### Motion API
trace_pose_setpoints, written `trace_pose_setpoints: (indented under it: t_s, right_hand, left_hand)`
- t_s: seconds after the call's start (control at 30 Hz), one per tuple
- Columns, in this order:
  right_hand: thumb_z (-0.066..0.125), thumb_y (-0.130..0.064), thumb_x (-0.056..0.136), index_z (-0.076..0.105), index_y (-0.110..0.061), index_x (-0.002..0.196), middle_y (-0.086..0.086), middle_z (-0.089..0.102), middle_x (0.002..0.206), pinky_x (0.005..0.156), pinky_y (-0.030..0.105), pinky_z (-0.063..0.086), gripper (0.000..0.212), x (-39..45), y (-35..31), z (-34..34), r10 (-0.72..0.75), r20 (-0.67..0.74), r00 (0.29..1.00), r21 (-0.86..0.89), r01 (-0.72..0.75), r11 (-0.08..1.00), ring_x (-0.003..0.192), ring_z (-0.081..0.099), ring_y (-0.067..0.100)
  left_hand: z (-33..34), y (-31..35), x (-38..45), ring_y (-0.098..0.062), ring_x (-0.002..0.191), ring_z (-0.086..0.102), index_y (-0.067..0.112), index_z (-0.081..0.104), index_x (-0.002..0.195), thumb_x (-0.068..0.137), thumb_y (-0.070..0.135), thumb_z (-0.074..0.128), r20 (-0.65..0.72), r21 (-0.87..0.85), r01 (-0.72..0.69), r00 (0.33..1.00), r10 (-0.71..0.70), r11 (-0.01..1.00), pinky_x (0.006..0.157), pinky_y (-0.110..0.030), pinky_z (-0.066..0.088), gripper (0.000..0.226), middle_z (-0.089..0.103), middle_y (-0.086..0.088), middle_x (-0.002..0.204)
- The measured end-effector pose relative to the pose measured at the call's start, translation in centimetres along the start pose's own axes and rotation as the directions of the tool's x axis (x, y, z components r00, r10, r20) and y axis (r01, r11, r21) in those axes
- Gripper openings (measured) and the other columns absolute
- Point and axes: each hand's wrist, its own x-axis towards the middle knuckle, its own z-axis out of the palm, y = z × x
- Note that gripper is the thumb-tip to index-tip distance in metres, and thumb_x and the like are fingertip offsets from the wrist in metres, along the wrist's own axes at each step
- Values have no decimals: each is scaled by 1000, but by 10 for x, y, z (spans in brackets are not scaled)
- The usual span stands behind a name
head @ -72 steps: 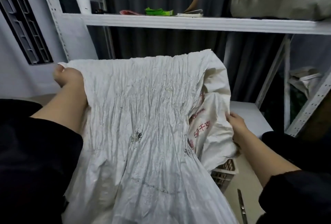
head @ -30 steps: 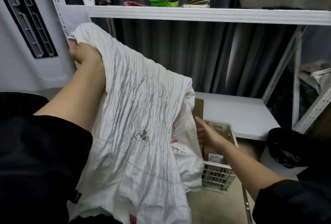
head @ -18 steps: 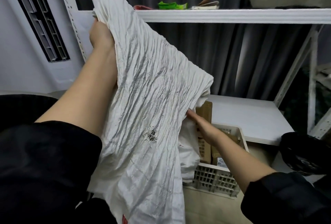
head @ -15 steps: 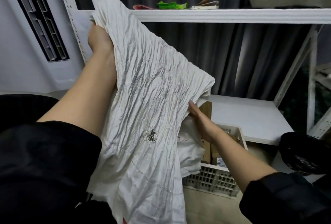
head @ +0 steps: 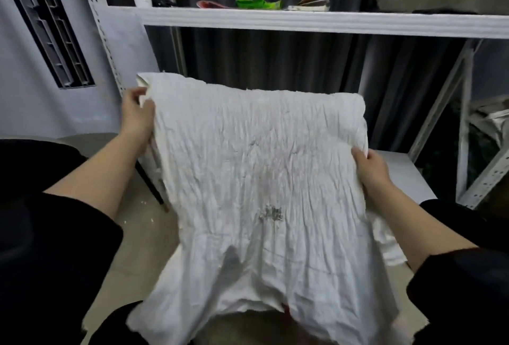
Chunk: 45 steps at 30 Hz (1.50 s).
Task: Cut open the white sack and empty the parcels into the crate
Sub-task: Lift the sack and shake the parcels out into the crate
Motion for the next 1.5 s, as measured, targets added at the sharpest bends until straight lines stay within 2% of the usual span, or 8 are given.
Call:
trace_pose_setpoints:
  t_s: [0.13, 0.23, 0.4, 0.57, 0.8, 0.93, 1.13, 1.5]
  right_hand:
    - [44, -26, 100, 58, -1, 121, 17, 62, 123, 91, 37, 45, 36, 0, -20, -10, -3, -73, 997, 6, 4, 1000, 112, 58, 30]
    - [49, -30, 98, 58, -4, 125, 12, 63, 123, 97, 36, 46, 38, 2, -24, -23, 26, -78, 997, 26, -24, 999, 112, 59, 28]
    - [63, -40, 86, 61, -11, 123, 2, 67, 109, 94, 35, 49, 47, 2, -40, -39, 122, -45, 992, 159, -113, 981, 100, 64, 22]
    - [73, -49, 74, 66, -15, 118, 1, 73, 103, 94, 37, 52, 56, 1, -45, -47, 181, 1, 983, 295, -173, 940, 94, 69, 22]
    - [74, -44, 77, 64, -14, 120, 3, 73, 108, 97, 36, 50, 54, -4, -57, -39, 153, 108, 982, 483, -187, 856, 96, 71, 21]
    - [65, -37, 88, 60, -12, 126, 4, 69, 116, 97, 32, 49, 46, -4, -63, -36, 184, 189, 965, 567, -260, 782, 104, 67, 19]
    - [45, -22, 101, 56, -11, 77, -2, 62, 44, 33, 13, 39, 28, -23, -89, -40, 138, 213, 967, 513, -231, 827, 35, 58, 6]
    - [61, -28, 92, 61, -9, 118, 8, 70, 112, 73, 27, 55, 33, 7, -48, -70, 16, 202, 979, 261, -69, 963, 94, 70, 19]
  left_hand:
    - [20, -20, -28, -20, 90, 57, 19, 45, 122, 89, 52, 55, 423, 3, 221, 884, -201, 975, 68, -33, 49, 47, 54, -2, 115]
    - [26, -42, -51, -20, 114, 59, 26, 50, 132, 64, 61, 76, 707, 79, 383, 630, -322, 921, 95, -39, 48, 82, 60, 3, 129]
    - [49, -65, -81, -17, 104, 64, 32, 59, 120, 30, 65, 86, 804, 100, 494, 472, -362, 864, 107, -43, 35, 99, 69, 5, 115]
    - [65, -68, -108, -26, 141, 30, 44, 57, 110, 22, 68, 83, 815, 154, 519, 415, -405, 841, 113, -53, 14, 95, 45, 2, 143]
    - [110, -61, -146, -20, 133, 34, 28, 57, 127, 52, 69, 76, 630, -200, 527, 715, -304, 826, 108, -41, 24, 88, 34, 1, 151]
    - [131, -57, -156, -7, 93, 57, 10, 52, 132, 87, 25, 68, 559, -397, 577, 769, -311, 714, 79, -18, 43, 50, 59, -1, 126]
    - [118, -48, -136, -20, 111, 60, 10, 56, 128, 82, 16, 72, 519, -400, 486, 819, -245, 777, 102, -31, 42, 49, 63, -4, 123]
    - [75, -22, -92, -7, 80, 62, 9, 63, 113, 88, 24, 66, 315, -263, 175, 945, -86, 949, 68, -18, 50, 29, 66, 1, 95]
